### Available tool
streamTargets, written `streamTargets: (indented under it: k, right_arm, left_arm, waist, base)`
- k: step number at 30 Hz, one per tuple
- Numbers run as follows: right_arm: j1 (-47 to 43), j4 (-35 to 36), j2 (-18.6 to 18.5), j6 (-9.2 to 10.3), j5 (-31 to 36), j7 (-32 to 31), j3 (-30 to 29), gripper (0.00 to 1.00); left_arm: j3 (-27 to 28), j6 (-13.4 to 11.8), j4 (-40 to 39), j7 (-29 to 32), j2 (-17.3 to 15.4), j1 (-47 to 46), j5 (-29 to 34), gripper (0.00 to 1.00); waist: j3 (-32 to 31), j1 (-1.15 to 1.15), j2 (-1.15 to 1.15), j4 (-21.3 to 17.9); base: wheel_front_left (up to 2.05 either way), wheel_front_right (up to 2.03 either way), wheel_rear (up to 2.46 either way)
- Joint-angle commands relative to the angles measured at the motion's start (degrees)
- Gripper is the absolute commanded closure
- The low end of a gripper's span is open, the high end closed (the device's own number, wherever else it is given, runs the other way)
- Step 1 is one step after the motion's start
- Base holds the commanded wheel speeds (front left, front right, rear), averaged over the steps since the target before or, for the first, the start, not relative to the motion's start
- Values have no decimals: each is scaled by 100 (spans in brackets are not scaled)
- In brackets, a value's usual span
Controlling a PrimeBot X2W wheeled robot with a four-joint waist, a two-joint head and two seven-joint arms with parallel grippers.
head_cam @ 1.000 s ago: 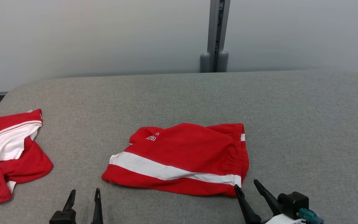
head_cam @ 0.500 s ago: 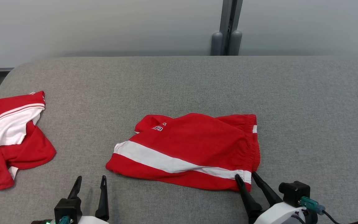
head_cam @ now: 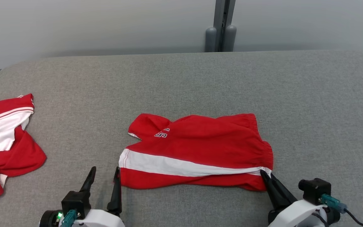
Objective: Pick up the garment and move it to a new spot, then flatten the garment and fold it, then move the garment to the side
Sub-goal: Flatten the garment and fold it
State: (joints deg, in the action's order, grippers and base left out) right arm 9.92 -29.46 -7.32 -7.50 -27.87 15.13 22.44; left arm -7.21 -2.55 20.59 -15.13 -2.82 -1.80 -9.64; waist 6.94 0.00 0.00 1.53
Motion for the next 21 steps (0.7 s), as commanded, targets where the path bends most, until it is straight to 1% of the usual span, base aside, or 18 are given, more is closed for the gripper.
streamTargets:
  k: [1, 4, 6, 8, 12, 15, 21]
  right_arm:
    - [-66, 30, -81, 2, 32, 2, -41, 100]
    - [-114, 42, -199, 2, 29, 2, -27, 100]
    - [-114, 42, -240, 2, -7, 2, 12, 100]
    - [-103, 32, -274, 2, -21, 2, 47, 100]
    - [-63, 13, -257, 2, -32, 2, 102, 100]
    - [-39, 19, -246, 2, -36, 2, 145, 100]
    - [13, 67, -253, 2, -12, 2, 229, 100]
  left_arm:
    - [-66, 66, -23, -3, -15, -170, -77, 0]
    - [-280, 244, 111, -2, -19, -200, -335, 0]
    - [-421, 411, 221, -2, -21, -281, -546, 0]
    - [-520, 483, 476, -2, -23, -343, -746, 0]
    - [-616, 437, 910, -2, -20, -511, -951, 0]
    - [-643, 510, 1166, -2, -23, -661, -1103, 0]
    - [-533, 558, 1527, -2, -22, -926, -1213, 0]
  waist:
    - [-5, 0, 0, -60]
    - [-18, 0, 0, -169]
    - [-21, 0, 0, -243]
    - [-17, 0, 0, -303]
    - [-6, 0, 0, -394]
    - [21, 0, 0, -436]
    - [148, 0, 0, -476]
  base:
    - [0, 0, 0]
    - [0, 0, 0]
    - [0, 0, 0]
    - [0, 0, 0]
    - [0, 0, 0]
    - [0, 0, 0]
    - [0, 0, 0]
